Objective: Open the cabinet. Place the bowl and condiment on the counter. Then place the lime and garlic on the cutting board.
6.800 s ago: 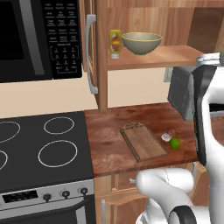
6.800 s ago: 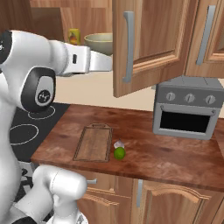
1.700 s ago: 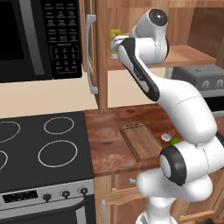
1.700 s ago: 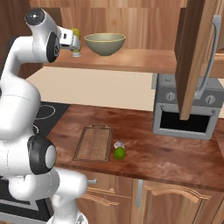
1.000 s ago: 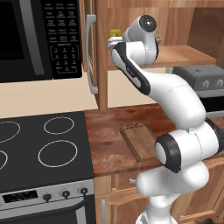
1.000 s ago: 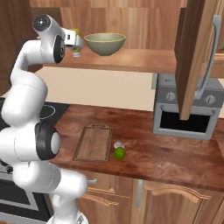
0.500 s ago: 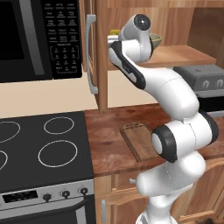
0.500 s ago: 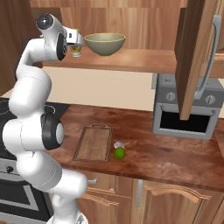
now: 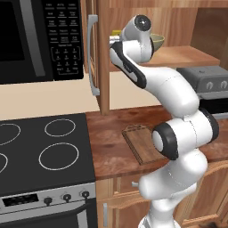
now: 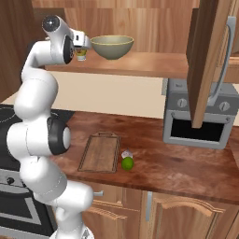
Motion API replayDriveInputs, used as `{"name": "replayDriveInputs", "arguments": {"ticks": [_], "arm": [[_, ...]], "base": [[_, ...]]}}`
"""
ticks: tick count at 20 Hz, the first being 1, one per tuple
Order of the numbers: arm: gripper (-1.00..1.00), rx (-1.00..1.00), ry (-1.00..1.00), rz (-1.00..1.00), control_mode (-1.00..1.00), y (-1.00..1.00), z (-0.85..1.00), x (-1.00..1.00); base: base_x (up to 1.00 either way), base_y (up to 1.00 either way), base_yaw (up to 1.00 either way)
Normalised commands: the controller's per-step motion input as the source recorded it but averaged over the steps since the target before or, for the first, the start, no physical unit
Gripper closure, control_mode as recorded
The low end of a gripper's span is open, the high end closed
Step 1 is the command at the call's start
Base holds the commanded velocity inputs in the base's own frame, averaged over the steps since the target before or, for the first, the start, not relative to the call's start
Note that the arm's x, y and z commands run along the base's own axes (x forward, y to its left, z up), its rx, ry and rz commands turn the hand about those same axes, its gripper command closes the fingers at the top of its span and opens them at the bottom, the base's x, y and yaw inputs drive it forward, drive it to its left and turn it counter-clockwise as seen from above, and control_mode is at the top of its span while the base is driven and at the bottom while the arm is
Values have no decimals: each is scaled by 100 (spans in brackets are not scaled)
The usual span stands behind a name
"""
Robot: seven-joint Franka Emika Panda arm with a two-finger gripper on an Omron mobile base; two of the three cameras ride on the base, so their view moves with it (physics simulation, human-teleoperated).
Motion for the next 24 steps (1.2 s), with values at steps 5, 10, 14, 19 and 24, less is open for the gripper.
{"name": "replayDriveInputs", "arguments": {"ticks": [5, 10, 14, 19, 24], "arm": [[-100, 0, 0, 0, -100, 0, -6, 22], [-100, 0, 0, 0, -100, 0, -5, 28], [-100, 0, 0, 0, -100, 0, -7, 24], [-100, 0, 0, 0, -100, 0, -3, 25], [-100, 0, 0, 0, -100, 0, -4, 25]], "base": [[0, 0, 0], [0, 0, 0], [0, 0, 0], [0, 0, 0], [0, 0, 0]]}}
